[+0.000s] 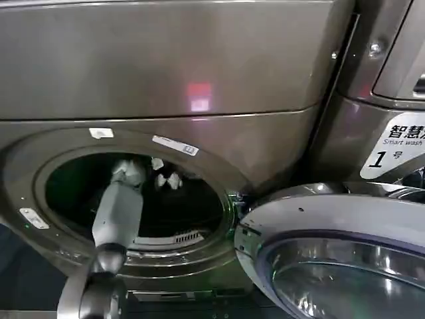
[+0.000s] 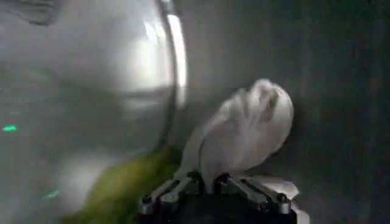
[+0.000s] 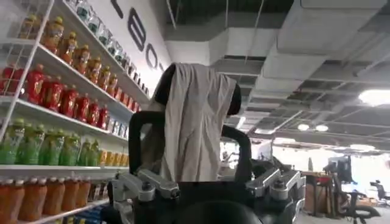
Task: Grasp the clothes from the dryer.
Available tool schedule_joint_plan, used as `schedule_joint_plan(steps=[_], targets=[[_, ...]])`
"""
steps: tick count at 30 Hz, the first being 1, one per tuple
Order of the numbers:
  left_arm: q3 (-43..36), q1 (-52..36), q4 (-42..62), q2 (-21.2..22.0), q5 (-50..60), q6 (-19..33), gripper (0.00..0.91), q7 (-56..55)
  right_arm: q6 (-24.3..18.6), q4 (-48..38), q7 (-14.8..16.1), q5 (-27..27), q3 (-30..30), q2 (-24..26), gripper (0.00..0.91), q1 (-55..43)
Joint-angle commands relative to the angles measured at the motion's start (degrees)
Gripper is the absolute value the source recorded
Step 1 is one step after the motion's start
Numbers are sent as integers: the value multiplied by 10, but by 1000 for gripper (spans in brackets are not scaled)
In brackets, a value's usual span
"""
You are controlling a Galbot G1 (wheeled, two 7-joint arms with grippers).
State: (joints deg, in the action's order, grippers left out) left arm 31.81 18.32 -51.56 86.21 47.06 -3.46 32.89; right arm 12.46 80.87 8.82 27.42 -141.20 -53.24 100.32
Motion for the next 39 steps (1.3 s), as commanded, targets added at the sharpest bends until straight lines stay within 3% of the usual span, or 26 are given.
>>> schedule_joint_plan(steps=[1,8,21,27,39], targets=[[-11,78,-143,14,-265,-121,0,-257,3,11,-4,10,7,1,907,-4],[-21,134,-218,37,-409,-152,0,-363,-6,10,-7,10,10,-2,907,-7],[-17,144,-226,37,-431,-157,0,-374,-12,8,-9,9,14,-2,907,-14],[-18,145,-224,36,-427,-157,0,-367,13,20,-25,6,6,0,907,-14],[-18,144,-220,35,-418,-152,0,-360,14,21,-17,-6,-1,-3,907,-6]])
